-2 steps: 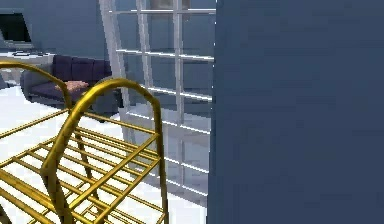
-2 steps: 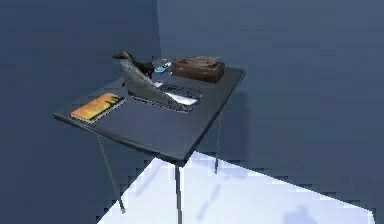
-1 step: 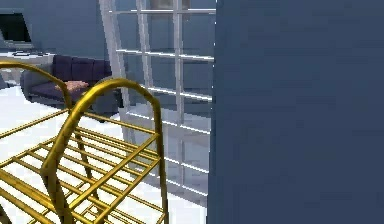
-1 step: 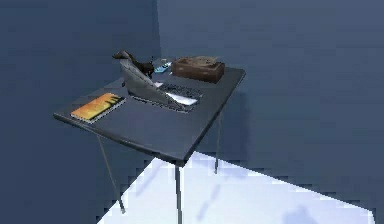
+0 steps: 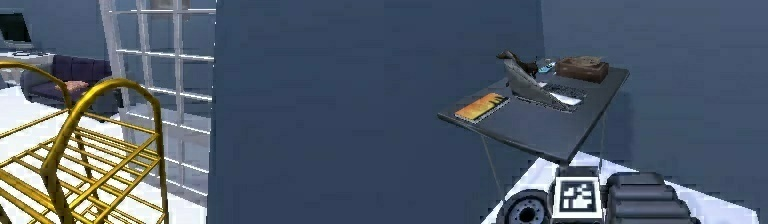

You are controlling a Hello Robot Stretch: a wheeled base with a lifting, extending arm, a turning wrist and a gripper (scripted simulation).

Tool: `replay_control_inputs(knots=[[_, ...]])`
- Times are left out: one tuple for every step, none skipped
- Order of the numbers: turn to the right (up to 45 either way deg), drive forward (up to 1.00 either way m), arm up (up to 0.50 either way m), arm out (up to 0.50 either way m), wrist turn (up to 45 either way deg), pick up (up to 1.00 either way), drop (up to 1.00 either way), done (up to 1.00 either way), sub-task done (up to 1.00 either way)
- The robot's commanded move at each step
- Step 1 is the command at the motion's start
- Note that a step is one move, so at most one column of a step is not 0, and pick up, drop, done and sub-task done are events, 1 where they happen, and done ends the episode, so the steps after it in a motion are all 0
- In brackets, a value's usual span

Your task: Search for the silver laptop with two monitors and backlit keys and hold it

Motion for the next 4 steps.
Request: replay_control_inputs(knots=[[0.0, 0.0, 0.0, 0.46, 0.0, 0.0, 0.0, 0.0, 0.0], [0.0, 0.0, 0.0, 0.0, 45.0, 0.0, 0.0, 0.0, 0.0], [0.0, 0.0, 0.0, 0.0, 45.0, 0.0, 0.0, 0.0, 0.0], [0.0, 0.0, 0.0, 0.0, 45.0, 0.0, 0.0, 0.0, 0.0]])
